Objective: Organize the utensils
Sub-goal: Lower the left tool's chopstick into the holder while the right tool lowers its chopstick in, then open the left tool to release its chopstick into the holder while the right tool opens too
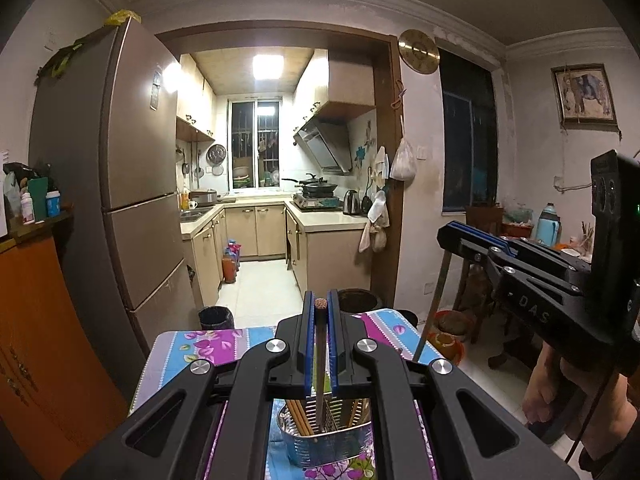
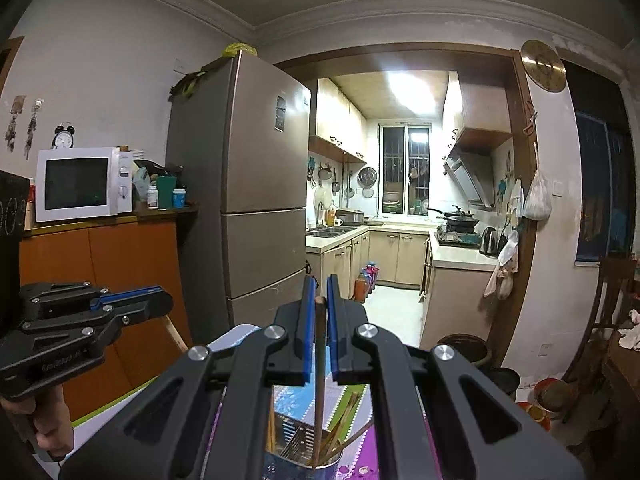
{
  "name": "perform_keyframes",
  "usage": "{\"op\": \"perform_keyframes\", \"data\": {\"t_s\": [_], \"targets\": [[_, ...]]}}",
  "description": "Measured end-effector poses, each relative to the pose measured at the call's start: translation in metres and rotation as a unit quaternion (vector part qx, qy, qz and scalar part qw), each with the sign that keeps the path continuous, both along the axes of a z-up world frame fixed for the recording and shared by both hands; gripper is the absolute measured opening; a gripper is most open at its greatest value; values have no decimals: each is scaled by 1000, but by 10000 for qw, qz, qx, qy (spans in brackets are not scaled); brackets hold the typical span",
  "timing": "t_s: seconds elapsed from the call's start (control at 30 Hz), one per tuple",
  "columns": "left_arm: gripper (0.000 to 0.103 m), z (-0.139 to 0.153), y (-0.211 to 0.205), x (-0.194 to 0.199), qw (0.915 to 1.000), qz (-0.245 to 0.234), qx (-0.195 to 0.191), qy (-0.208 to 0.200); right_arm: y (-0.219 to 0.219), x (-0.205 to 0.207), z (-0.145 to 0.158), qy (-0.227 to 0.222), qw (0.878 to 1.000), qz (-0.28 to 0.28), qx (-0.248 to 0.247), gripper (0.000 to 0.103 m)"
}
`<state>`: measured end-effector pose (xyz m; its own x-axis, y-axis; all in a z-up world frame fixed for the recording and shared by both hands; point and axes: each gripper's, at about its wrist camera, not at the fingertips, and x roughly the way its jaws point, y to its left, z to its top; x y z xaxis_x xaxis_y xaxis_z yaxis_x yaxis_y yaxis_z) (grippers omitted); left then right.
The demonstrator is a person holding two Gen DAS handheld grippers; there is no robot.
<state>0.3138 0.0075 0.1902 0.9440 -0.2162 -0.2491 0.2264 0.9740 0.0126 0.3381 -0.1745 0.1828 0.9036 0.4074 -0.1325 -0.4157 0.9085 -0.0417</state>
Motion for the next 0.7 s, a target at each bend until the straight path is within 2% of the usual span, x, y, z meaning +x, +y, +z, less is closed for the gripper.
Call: {"op": "perform_keyframes", "data": {"t_s": [0.3, 0.7], "targets": [[7, -19, -4, 33, 9998, -17, 43, 188, 1, 33, -23, 238, 9997, -14, 29, 4], [7, -44, 2, 67, 9988, 2, 29, 482, 12, 53, -46, 508, 9987, 10, -76, 4]]}}
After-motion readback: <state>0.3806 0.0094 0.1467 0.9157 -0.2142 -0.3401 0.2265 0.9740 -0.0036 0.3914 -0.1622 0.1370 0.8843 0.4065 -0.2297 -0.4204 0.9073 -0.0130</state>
